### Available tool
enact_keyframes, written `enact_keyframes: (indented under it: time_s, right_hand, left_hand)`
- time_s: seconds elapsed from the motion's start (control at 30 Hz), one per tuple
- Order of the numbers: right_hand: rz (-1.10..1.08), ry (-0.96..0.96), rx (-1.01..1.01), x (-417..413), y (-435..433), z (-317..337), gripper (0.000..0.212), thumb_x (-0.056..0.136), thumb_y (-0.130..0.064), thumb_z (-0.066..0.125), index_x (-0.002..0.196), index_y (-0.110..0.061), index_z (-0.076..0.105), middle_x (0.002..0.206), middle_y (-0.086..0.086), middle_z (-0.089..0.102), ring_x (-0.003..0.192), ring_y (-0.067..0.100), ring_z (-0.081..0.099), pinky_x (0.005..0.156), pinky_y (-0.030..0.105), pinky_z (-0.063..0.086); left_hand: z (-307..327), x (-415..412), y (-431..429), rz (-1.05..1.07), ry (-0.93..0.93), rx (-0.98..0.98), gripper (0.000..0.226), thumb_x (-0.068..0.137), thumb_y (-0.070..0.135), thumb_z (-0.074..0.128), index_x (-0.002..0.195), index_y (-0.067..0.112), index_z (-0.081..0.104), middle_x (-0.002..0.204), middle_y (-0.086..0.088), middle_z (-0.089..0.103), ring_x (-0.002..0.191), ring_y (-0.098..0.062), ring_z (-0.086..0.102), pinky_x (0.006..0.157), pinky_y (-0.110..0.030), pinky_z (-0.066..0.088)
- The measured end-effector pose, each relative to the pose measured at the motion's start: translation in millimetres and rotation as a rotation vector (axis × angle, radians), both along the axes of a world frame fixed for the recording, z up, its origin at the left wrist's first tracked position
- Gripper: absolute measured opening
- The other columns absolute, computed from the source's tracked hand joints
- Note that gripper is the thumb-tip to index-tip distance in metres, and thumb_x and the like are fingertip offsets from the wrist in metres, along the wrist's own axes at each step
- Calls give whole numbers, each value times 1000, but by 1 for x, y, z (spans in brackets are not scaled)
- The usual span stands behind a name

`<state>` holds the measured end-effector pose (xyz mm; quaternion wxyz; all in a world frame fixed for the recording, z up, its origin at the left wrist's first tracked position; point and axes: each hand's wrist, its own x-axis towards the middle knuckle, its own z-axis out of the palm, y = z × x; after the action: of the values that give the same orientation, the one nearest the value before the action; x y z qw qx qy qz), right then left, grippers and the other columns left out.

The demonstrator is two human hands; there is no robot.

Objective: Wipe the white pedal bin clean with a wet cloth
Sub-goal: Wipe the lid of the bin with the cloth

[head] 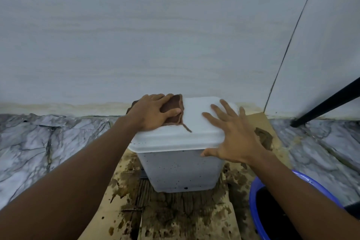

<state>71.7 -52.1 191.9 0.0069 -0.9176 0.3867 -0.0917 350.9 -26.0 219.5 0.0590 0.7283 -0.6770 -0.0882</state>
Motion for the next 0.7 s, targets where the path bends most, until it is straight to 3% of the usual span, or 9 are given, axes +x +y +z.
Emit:
enact_keyframes:
  time_s: [0.07, 0.13, 0.23, 0.37, 0.43, 0.53, 0.7]
  right_hand:
    - [73, -9, -73, 5, 1, -8, 114, 57, -93, 41, 153, -32, 37, 162, 8, 34, 154, 28, 19, 114, 75, 17]
    - [132, -57, -157, 7, -1, -17, 104, 59, -83, 57, 148, -31, 45, 155, 12, 46, 148, 31, 35, 108, 78, 23]
    - [171, -120, -201, 1, -12, -21, 102, 55, -70, 79, 145, -33, 49, 152, 11, 50, 144, 32, 42, 107, 78, 22]
    - [174, -113, -218, -5, -24, -9, 103, 50, -64, 89, 141, -27, 57, 145, 10, 57, 139, 38, 46, 99, 83, 24]
    - [100, -151, -139, -10, -32, 1, 100, 56, -51, 93, 144, -27, 54, 149, 6, 53, 143, 36, 42, 105, 82, 22]
    - [-9, -140, 78, -18, -33, 6, 92, 75, -38, 86, 152, -35, 36, 162, -4, 33, 155, 24, 17, 119, 69, 7]
    - [-125, 61, -18, -20, -32, 6, 86, 88, -48, 70, 156, -46, 18, 169, -6, 12, 157, 23, 1, 118, 68, 4]
  left_hand:
    - [0, 4, -3, 31, 20, -4, 81, 86, 86, 26, 151, 39, 37, 140, 2, 58, 120, -24, 54, 102, -44, 42]
    - [0, 7, -6, 59, 50, 2, 74, 86, 85, 32, 142, 38, 47, 127, 5, 65, 106, -21, 59, 94, -42, 47]
    - [3, 4, -10, 99, 106, 50, 72, 83, 88, 37, 132, 38, 54, 120, 8, 67, 102, -20, 61, 93, -44, 49]
    - [10, 1, -5, 139, 146, 56, 68, 84, 86, 40, 122, 34, 59, 112, 6, 68, 96, -18, 63, 91, -43, 50]
    - [14, 0, 2, 164, 162, 6, 64, 86, 82, 43, 116, 29, 62, 105, 3, 69, 90, -17, 62, 86, -41, 51]
    - [4, -9, 20, 171, 141, 3, 72, 86, 85, 37, 120, 25, 59, 104, 0, 69, 88, -21, 64, 84, -42, 53]
    - [-12, -35, 44, 286, 111, -61, 102, 71, 94, 19, 133, 20, 53, 105, -7, 70, 95, -32, 63, 88, -48, 53]
